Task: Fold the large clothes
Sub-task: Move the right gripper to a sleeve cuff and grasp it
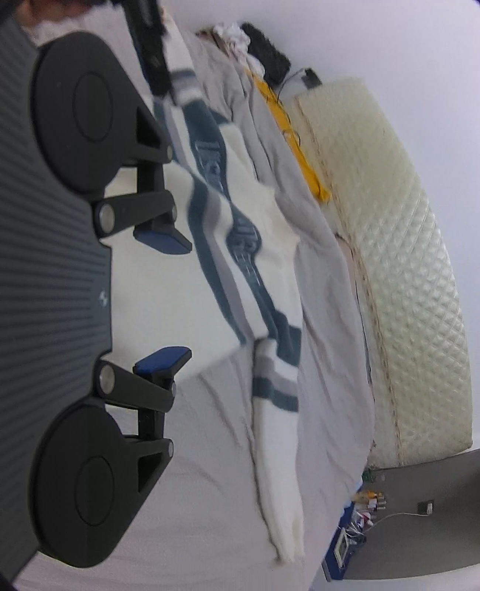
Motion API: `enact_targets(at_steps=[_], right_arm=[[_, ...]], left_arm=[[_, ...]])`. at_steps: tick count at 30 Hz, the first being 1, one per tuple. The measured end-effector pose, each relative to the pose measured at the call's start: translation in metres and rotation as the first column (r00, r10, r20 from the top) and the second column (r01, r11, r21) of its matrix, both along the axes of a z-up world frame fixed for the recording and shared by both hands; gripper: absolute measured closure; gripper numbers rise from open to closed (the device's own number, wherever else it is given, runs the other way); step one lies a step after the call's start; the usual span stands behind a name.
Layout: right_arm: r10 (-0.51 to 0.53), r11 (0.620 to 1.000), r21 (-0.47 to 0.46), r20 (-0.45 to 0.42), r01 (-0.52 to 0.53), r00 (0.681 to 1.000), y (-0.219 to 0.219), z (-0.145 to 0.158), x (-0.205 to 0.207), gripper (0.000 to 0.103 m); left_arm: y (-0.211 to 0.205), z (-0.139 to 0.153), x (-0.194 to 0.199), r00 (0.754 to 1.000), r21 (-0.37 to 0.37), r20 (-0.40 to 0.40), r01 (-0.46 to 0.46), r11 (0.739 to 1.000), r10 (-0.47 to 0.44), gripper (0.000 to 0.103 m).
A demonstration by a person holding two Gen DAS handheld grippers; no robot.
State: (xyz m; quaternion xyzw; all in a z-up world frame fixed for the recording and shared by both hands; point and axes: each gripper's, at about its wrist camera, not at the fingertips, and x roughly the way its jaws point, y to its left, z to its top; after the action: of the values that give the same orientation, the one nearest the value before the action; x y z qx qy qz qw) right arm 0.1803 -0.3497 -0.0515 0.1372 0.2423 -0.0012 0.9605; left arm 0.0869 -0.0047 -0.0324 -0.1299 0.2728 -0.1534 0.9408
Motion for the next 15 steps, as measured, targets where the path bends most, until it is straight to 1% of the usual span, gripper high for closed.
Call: enact_targets(at_steps=[4, 6, 7, 8, 9, 12, 13, 14, 15], right_arm=[[-0.08, 0.995, 0.053, -0.028, 0.082, 0.996, -0.029, 0.0, 0.033, 0.045], [-0.12, 0.992, 0.046, -0.027, 0.122, 0.992, -0.042, -0.001, 0.054, 0.044], [-0.136, 0.99, 0.037, -0.025, 0.137, 0.99, -0.049, -0.002, 0.063, 0.041], [-0.15, 0.988, 0.034, -0.025, 0.151, 0.988, -0.055, -0.004, 0.072, 0.034], [-0.16, 0.986, 0.048, -0.028, 0.161, 0.987, -0.066, -0.007, 0.082, 0.033], [-0.177, 0.978, 0.103, -0.044, 0.18, 0.983, -0.096, -0.022, 0.107, 0.032], [-0.183, 0.974, 0.124, -0.049, 0.188, 0.982, -0.106, -0.026, 0.112, 0.028], [-0.188, 0.968, 0.158, -0.054, 0.194, 0.981, -0.116, -0.032, 0.117, 0.018], [-0.19, 0.959, 0.201, -0.06, 0.199, 0.98, -0.128, -0.039, 0.122, 0.016]], left_arm=[[0.004, -0.005, 0.005, 1.0, -0.004, -0.01, -0.018, 1.0, 0.018, 0.038], [0.005, -0.008, 0.007, 1.0, -0.007, -0.02, -0.023, 1.0, 0.023, 0.038], [0.006, -0.01, 0.008, 0.999, -0.003, -0.024, -0.03, 1.0, 0.03, 0.038], [0.006, -0.012, 0.01, 0.999, 0.002, -0.029, -0.037, 0.999, 0.037, 0.038], [0.006, -0.014, 0.011, 0.999, 0.004, -0.033, -0.042, 0.999, 0.042, 0.038], [0.006, -0.02, 0.016, 0.997, 0.014, -0.05, -0.058, 0.998, 0.059, 0.037], [0.006, -0.022, 0.018, 0.996, 0.017, -0.057, -0.065, 0.998, 0.066, 0.037], [0.006, -0.024, 0.02, 0.995, 0.018, -0.063, -0.072, 0.997, 0.073, 0.037], [0.007, -0.026, 0.023, 0.994, 0.017, -0.071, -0.079, 0.997, 0.08, 0.037]])
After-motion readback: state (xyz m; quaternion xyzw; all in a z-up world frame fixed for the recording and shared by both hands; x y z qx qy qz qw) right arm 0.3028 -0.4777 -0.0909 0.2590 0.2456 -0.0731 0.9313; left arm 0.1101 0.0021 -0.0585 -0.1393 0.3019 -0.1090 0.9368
